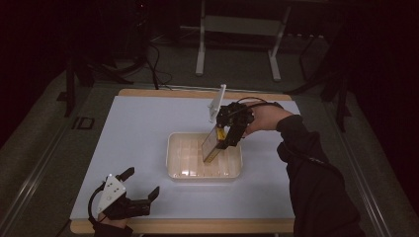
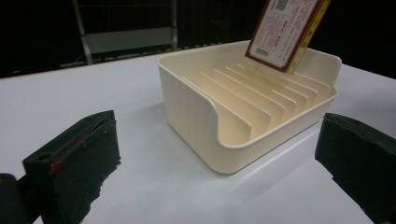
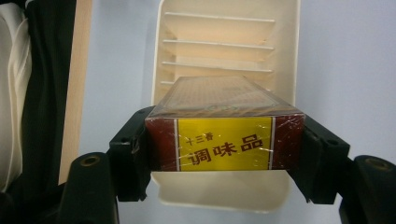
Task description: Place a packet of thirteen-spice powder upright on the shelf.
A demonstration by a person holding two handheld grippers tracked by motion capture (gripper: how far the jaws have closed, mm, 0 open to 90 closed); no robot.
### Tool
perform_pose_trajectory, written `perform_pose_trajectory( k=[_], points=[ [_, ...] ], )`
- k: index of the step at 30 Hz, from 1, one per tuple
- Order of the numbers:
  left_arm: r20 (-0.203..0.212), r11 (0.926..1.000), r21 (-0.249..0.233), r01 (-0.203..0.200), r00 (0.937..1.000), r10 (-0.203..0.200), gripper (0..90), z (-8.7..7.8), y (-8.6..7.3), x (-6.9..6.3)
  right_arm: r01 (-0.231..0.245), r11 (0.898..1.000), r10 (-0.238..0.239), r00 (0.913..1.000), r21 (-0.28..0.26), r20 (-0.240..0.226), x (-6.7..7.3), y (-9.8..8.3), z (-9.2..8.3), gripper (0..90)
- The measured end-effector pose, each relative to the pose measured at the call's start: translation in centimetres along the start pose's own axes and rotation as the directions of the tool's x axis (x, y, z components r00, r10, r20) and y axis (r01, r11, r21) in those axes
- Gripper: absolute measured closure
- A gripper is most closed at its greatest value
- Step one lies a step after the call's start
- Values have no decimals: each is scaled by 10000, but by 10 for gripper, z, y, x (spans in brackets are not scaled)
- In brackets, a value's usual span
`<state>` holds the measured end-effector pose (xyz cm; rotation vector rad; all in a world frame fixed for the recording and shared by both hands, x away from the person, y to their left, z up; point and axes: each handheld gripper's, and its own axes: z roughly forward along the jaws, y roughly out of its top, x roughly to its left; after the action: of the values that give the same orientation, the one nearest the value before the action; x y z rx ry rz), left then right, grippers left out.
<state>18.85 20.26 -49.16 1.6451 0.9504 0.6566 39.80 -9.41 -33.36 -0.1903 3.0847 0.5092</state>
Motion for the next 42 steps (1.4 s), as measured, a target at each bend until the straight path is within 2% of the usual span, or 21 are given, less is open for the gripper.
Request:
perform_pose_trajectory(
  k=[10, 15, 20, 29, 42],
  points=[
    [-4, 10000, 15, -4, 10000, 4, 0, 0, 0, 0, -452, 9989, 449, 9986, -85, -262, -9, -9, 16, 317],
    [-9, 10000, 21, -13, 10000, 13, 0, 0, 0, 0, -503, 9985, 512, 9979, 228, -390, -11, -12, 24, 317],
    [8, 10000, 21, -11, 10000, 11, 0, 0, 0, 0, -626, 9977, 637, 9970, 267, -433, -11, -13, 27, 317],
    [15, 10000, 54, -53, 10000, 53, 0, 1, 0, 0, -849, 9952, 869, 9953, 489, -415, -12, -6, 39, 317],
    [57, 10000, 42, -72, 10000, 72, 0, 1, 0, 0, -750, 9924, 806, 9953, 981, -545, -9, 7, 63, 318]
  ],
)
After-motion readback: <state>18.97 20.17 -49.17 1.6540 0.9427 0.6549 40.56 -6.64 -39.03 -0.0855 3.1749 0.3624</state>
